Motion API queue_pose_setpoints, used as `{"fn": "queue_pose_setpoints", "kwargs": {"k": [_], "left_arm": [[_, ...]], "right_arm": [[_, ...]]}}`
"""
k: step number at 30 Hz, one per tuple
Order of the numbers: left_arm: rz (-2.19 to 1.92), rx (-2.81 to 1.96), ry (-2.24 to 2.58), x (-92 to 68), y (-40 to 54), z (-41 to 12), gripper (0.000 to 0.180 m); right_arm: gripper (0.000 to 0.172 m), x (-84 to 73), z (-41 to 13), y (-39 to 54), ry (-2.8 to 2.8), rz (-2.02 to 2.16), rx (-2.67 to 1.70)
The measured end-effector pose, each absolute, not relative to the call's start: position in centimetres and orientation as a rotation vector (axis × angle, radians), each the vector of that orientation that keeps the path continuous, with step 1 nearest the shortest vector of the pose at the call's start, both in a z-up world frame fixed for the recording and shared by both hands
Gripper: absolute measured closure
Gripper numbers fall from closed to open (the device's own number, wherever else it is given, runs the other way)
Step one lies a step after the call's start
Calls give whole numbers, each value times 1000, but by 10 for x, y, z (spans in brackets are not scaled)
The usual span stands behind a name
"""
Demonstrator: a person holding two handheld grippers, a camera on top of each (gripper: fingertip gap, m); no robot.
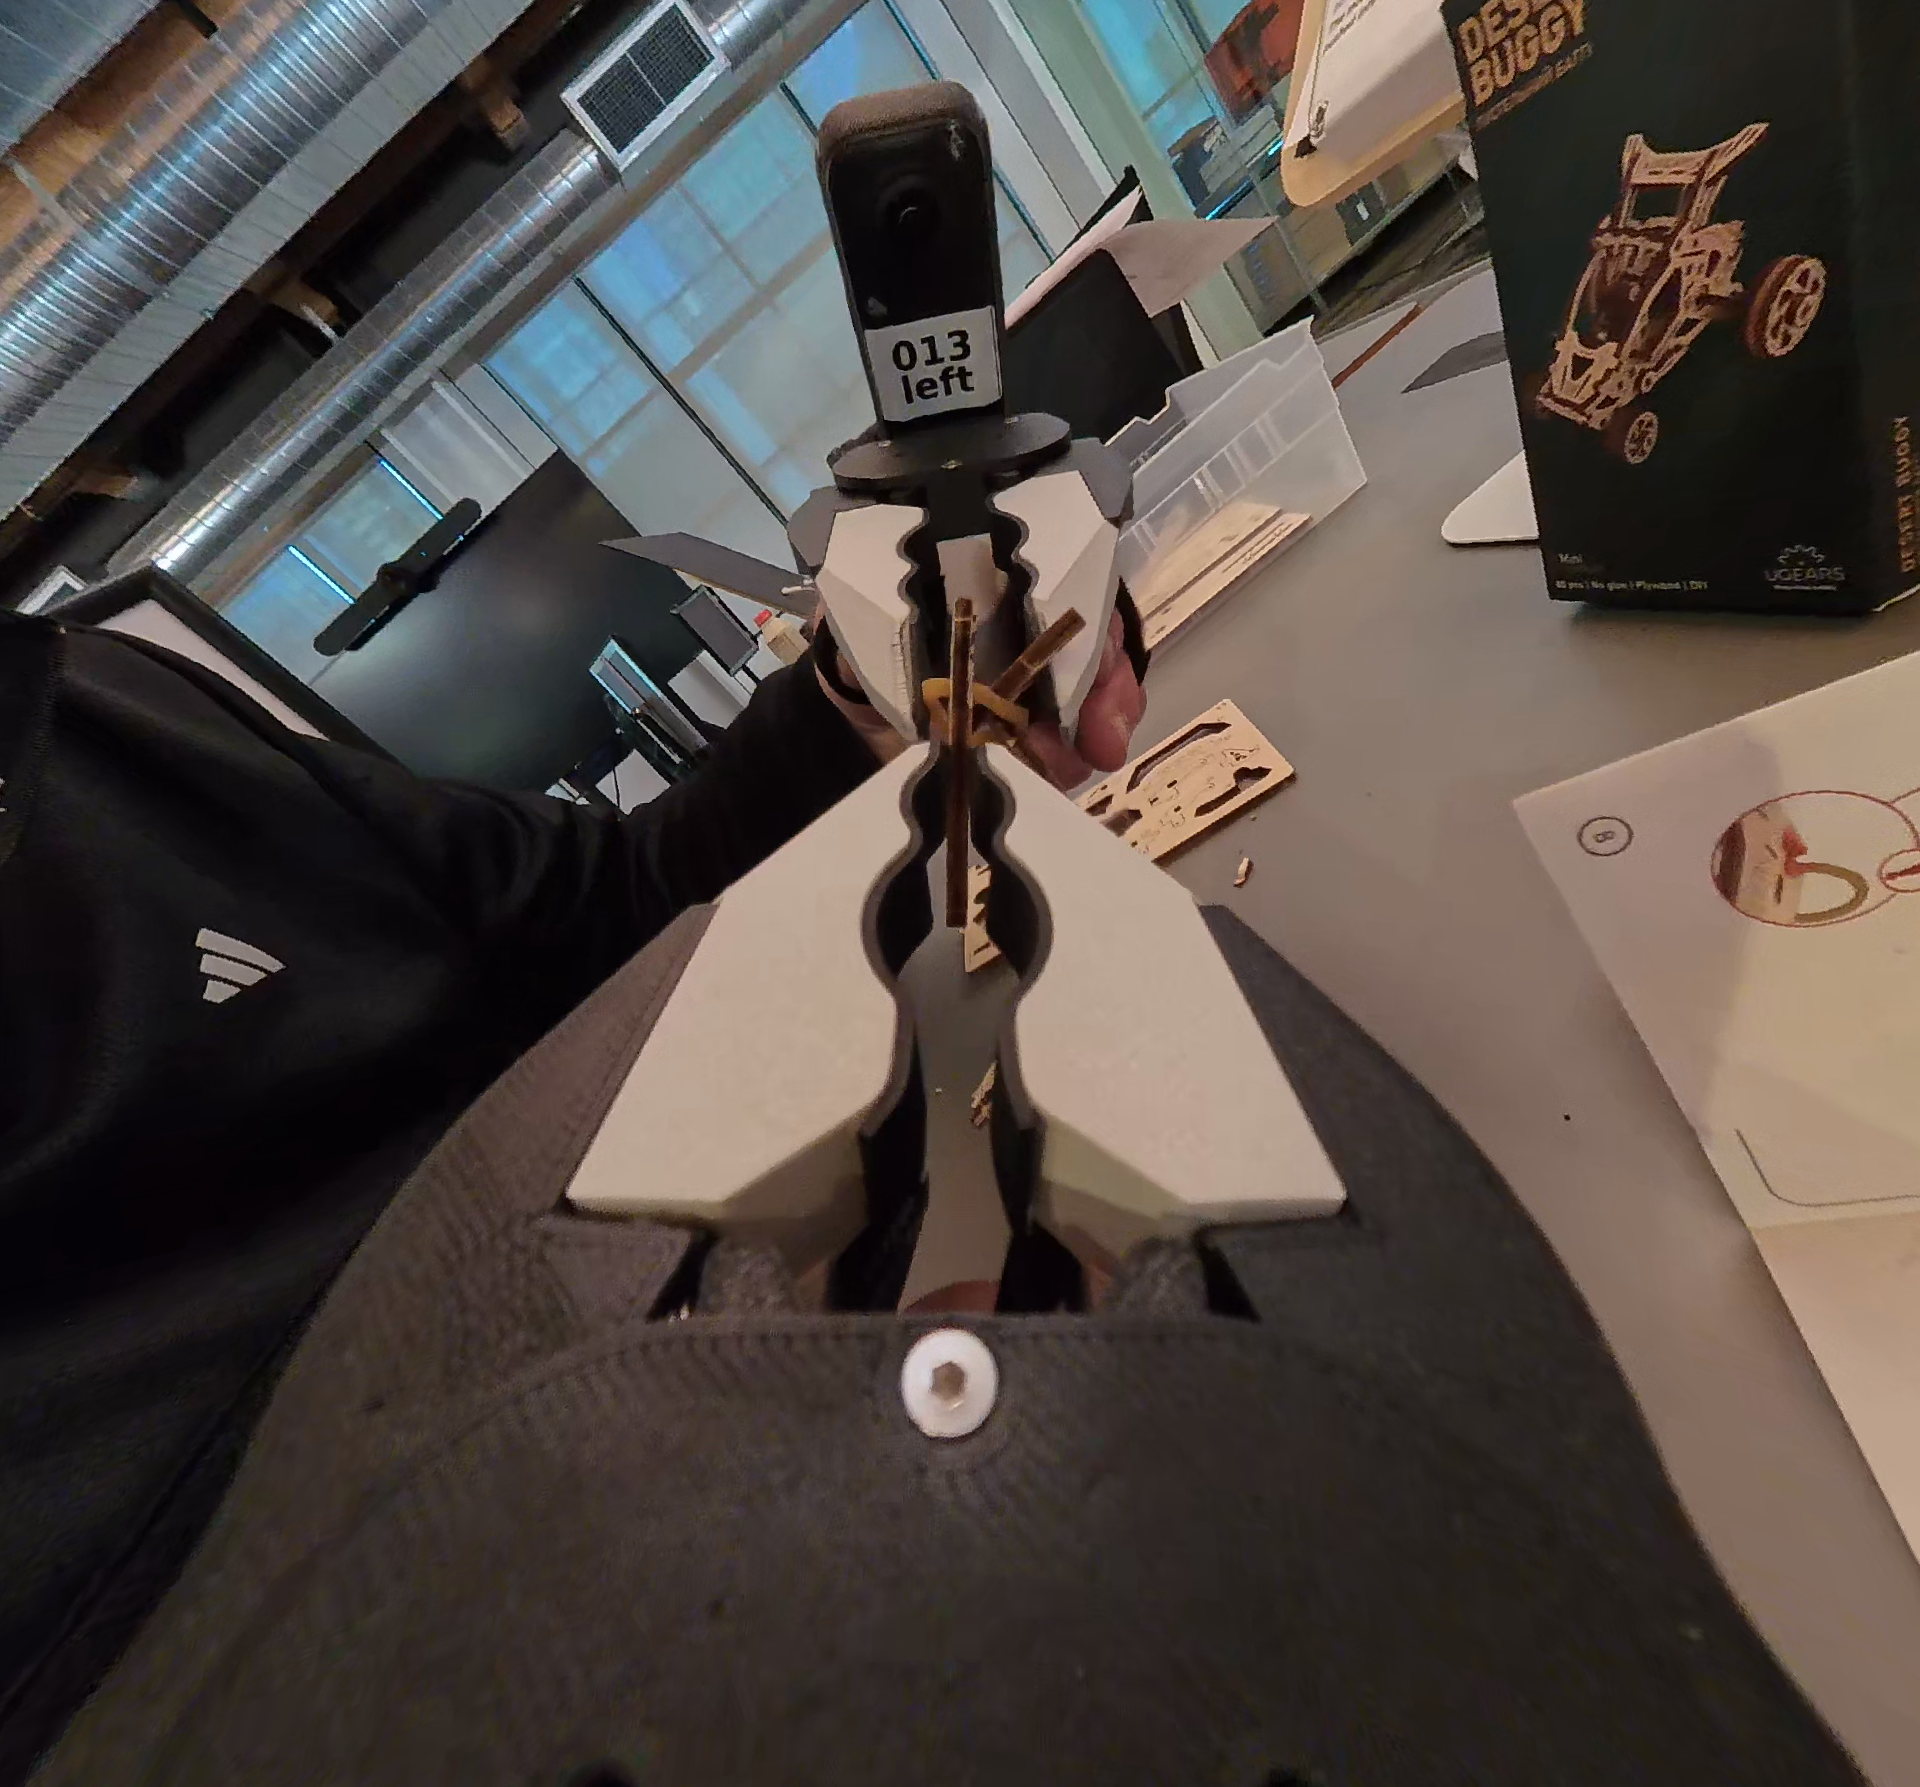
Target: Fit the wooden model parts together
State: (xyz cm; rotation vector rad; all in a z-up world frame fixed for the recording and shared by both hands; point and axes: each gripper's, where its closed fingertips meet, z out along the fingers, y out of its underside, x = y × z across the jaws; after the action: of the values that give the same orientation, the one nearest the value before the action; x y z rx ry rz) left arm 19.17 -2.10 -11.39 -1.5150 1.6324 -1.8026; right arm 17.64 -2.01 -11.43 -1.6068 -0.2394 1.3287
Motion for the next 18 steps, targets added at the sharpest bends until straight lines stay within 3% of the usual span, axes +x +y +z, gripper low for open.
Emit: {"fn": "queue_pose_setpoints", "kwargs": {"k": [18], "left_arm": [[-2118,-1416,1489,183,-24,-95,180]], "right_arm": [[171,175,-112,-29,-358,1340,-1601]]}}
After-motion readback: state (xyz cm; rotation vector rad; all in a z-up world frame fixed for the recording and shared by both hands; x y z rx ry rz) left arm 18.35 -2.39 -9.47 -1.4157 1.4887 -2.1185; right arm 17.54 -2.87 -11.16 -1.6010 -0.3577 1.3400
